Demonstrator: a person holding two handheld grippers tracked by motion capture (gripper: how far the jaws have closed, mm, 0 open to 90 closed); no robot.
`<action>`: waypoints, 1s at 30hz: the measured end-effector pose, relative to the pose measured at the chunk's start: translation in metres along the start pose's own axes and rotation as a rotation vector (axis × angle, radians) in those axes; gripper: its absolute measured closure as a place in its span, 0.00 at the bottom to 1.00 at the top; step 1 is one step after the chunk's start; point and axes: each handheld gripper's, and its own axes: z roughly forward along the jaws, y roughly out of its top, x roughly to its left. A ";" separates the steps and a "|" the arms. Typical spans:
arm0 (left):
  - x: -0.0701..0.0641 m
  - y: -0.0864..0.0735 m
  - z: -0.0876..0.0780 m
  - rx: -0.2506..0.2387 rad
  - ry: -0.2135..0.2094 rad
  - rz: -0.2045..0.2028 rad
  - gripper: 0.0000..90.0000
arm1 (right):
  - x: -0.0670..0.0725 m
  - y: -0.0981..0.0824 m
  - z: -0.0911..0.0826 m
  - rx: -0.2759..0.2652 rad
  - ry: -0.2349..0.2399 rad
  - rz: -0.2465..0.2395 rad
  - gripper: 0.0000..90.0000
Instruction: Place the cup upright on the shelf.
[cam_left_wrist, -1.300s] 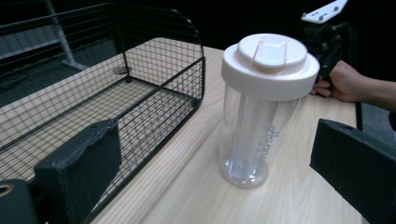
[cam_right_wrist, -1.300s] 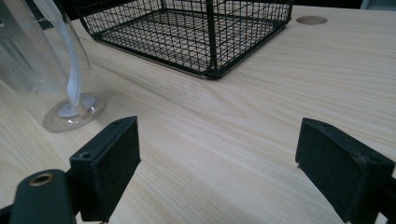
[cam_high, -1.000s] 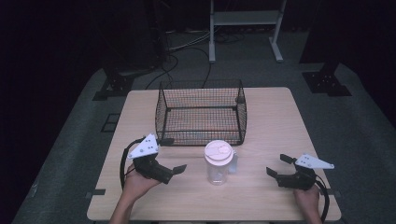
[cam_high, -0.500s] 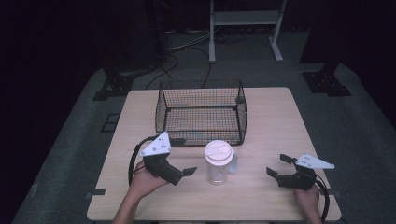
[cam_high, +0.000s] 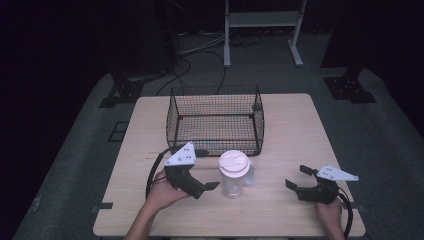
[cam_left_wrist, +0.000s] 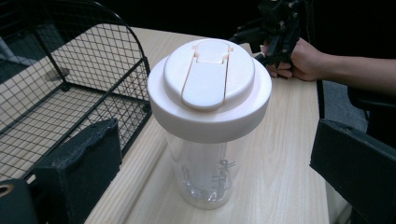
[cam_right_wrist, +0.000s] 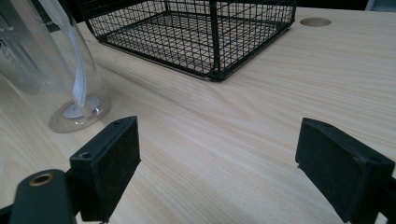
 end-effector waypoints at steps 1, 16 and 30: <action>0.000 0.000 0.000 0.000 0.000 0.000 0.01 | 0.000 0.000 0.000 0.000 0.000 0.000 0.14; 0.001 0.000 0.023 0.054 -0.015 0.002 0.01 | 0.000 0.000 0.000 -0.001 0.004 0.000 0.14; 0.008 0.001 0.047 0.110 -0.036 -0.023 0.01 | 0.000 0.000 0.000 -0.003 0.007 0.002 0.14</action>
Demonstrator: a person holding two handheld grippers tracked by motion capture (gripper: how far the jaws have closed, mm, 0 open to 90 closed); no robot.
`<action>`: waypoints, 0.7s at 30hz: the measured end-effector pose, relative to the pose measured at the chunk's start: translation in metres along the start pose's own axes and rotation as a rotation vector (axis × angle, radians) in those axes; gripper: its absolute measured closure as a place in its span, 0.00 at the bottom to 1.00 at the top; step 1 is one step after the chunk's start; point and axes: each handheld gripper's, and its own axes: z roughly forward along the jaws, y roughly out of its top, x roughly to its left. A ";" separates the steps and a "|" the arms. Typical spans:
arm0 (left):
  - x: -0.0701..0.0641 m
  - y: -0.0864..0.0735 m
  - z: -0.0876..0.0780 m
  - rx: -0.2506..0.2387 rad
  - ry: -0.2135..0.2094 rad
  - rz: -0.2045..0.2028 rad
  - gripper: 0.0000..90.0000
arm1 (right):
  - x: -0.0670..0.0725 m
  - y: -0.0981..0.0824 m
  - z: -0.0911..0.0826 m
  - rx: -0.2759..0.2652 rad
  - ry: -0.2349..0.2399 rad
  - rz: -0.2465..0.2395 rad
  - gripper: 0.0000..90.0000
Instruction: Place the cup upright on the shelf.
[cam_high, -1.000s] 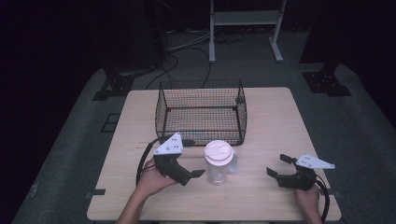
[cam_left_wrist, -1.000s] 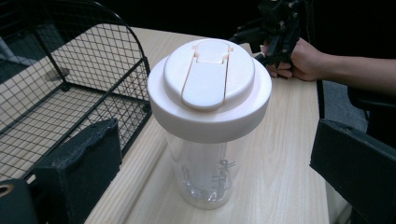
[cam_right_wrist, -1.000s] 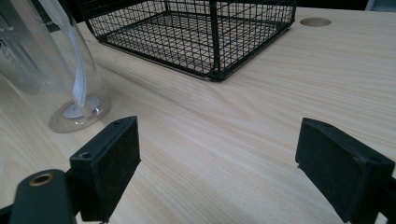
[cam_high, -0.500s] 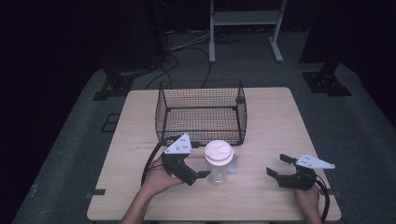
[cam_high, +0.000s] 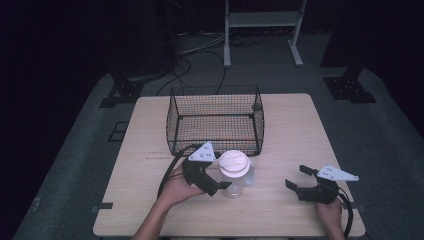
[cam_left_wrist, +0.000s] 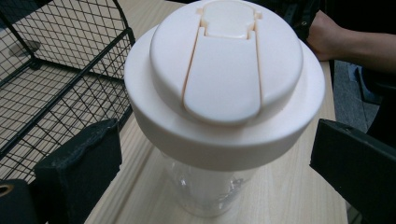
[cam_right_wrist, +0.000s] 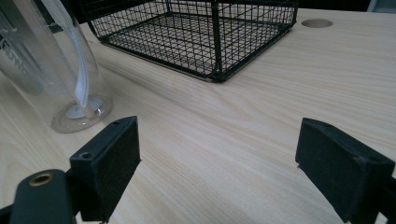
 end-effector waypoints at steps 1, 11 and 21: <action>0.000 0.000 0.000 0.000 0.000 0.000 0.01 | 0.000 0.000 0.000 0.000 0.000 0.000 0.14; 0.002 0.007 0.014 0.023 -0.021 -0.005 0.01 | 0.002 0.000 0.001 0.010 0.005 -0.008 0.14; 0.000 0.014 0.026 0.037 -0.030 0.006 0.01 | 0.001 0.000 0.001 0.006 0.007 -0.008 0.14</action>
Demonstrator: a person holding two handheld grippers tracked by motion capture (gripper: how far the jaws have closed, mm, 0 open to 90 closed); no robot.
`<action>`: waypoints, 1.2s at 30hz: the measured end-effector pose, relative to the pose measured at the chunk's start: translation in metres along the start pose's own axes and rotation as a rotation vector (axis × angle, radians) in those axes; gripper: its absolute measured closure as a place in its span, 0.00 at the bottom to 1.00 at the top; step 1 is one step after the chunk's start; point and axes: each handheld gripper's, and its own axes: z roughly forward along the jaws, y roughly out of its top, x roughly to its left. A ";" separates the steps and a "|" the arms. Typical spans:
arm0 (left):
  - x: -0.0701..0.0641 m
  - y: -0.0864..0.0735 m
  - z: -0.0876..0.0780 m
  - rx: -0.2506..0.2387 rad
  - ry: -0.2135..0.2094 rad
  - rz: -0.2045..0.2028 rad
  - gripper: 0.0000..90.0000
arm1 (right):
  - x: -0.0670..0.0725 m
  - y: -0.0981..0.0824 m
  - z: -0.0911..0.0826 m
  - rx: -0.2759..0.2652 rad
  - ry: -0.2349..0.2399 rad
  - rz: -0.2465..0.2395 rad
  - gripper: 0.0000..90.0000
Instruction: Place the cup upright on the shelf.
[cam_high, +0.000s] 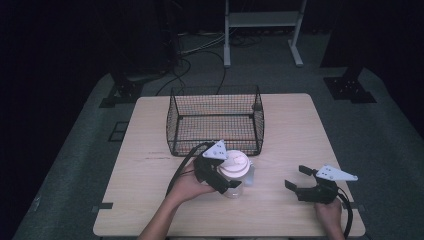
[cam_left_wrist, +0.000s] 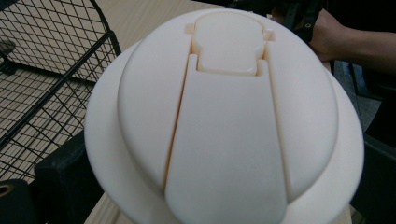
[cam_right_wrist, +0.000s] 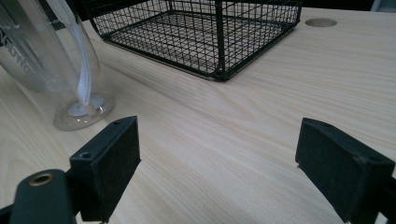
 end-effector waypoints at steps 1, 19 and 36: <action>0.000 0.000 0.001 0.003 0.000 0.000 0.01 | 0.000 0.000 0.000 0.000 0.000 0.001 0.14; 0.001 0.005 0.001 0.035 0.004 0.013 0.06 | 0.000 0.000 0.000 -0.003 0.000 0.002 0.14; 0.007 0.025 -0.015 0.063 0.041 0.048 0.06 | -0.001 0.000 -0.001 -0.007 0.000 0.004 0.14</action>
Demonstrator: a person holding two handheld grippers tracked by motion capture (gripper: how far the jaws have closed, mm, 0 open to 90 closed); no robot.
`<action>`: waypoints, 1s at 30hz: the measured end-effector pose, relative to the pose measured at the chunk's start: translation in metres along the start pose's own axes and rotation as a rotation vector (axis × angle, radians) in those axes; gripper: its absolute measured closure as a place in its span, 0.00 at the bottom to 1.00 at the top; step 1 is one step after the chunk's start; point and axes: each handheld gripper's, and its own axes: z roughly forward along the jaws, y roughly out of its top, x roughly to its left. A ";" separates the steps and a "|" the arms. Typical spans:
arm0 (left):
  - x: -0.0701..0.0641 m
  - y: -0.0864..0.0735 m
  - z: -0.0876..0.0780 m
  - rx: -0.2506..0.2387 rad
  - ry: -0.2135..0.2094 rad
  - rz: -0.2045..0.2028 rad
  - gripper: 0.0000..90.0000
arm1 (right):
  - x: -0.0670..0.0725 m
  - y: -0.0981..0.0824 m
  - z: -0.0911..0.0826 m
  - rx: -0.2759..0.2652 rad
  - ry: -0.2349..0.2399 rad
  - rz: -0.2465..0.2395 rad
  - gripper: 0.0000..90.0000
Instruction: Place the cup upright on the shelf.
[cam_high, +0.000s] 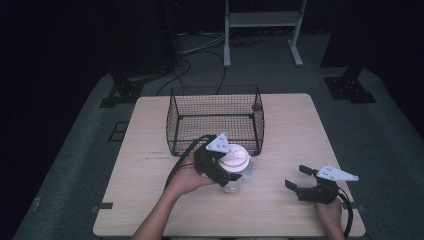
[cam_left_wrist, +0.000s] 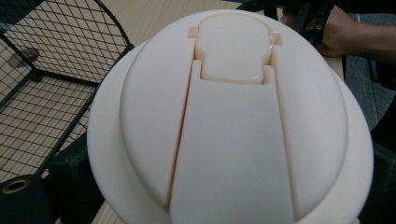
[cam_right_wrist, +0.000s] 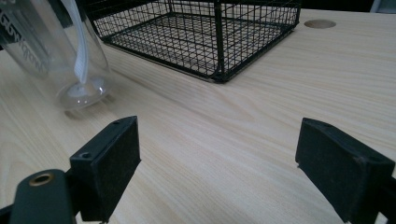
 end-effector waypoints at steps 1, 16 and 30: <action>0.002 0.004 -0.004 0.002 0.004 0.001 0.06 | 0.000 0.000 0.000 0.000 0.000 0.000 0.14; 0.022 0.038 -0.037 0.001 0.006 0.017 0.06 | 0.000 0.000 0.000 -0.004 0.000 0.001 0.14; 0.039 0.072 -0.055 0.005 0.014 0.033 0.06 | -0.001 0.000 0.000 -0.005 0.001 0.003 0.14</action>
